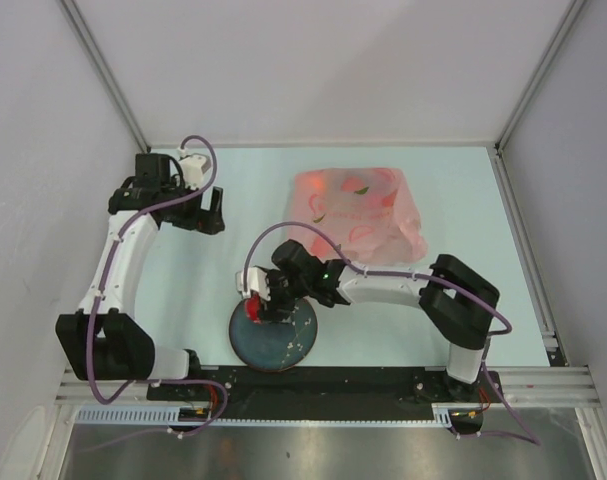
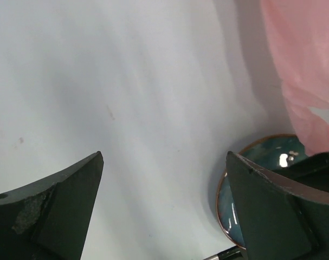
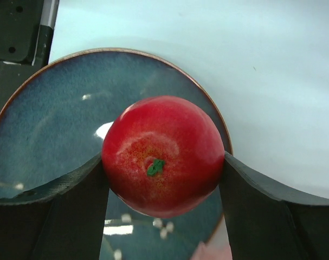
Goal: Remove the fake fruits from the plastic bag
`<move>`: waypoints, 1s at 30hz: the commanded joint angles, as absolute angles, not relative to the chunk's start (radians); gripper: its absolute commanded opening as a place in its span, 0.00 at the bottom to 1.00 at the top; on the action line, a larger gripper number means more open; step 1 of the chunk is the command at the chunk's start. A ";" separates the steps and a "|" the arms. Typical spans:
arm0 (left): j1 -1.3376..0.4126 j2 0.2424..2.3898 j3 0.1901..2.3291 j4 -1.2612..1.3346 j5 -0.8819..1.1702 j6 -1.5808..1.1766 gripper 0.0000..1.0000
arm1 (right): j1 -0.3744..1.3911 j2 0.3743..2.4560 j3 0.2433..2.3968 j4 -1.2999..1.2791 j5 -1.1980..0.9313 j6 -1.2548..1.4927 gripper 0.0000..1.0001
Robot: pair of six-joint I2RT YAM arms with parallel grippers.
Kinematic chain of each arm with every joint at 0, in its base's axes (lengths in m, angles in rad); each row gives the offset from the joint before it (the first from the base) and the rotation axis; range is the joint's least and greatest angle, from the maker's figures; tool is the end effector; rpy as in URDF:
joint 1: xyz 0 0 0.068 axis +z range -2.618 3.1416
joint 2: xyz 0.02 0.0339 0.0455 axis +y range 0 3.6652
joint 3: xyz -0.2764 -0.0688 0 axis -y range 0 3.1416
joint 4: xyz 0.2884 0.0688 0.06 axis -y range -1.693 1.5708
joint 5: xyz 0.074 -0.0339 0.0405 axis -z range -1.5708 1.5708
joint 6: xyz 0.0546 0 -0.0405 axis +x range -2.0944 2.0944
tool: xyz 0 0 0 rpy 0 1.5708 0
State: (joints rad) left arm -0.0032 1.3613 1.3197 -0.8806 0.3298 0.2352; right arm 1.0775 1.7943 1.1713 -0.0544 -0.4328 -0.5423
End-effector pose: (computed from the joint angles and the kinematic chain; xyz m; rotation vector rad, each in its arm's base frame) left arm 0.3290 -0.0187 0.3317 0.4266 2.4117 -0.3090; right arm 0.1914 0.4044 0.1860 -1.8131 1.3955 0.7706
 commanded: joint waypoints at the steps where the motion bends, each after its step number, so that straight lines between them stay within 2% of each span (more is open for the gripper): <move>1: 0.070 1.333 1.339 -0.887 0.244 0.199 1.00 | 1.106 1.850 1.242 0.071 -0.425 -0.597 0.41; 8: 0.078 1.285 1.289 -0.877 0.261 0.219 1.00 | 1.121 1.894 1.253 0.045 -0.429 -0.626 0.41; 17: 0.078 1.275 1.256 -0.851 0.305 0.198 1.00 | 1.126 1.922 1.264 -0.051 -0.463 -0.669 0.50; 20: 0.078 1.288 1.265 -0.847 0.316 0.189 1.00 | 1.126 1.924 1.262 -0.035 -0.445 -0.661 0.65; 22: 0.078 1.292 1.272 -0.850 0.322 0.184 1.00 | 1.126 1.922 1.262 -0.009 -0.430 -0.643 0.82; 24: 0.077 1.290 1.272 -0.847 0.328 0.184 1.00 | 1.126 1.916 1.262 0.026 -0.423 -0.632 0.91; 27: 0.078 1.284 1.272 -0.844 0.336 0.189 1.00 | 1.124 1.885 1.262 0.066 -0.413 -0.621 1.00; 30: 0.078 1.278 1.285 -0.842 0.350 0.199 1.00 | 1.114 1.815 1.264 0.092 -0.405 -0.604 1.00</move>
State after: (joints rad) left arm 0.0784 1.3067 1.2579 -0.8730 0.3111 0.2089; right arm 1.1213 1.9141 1.2221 0.0090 -0.4217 -0.6258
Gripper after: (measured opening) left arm 0.996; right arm 0.993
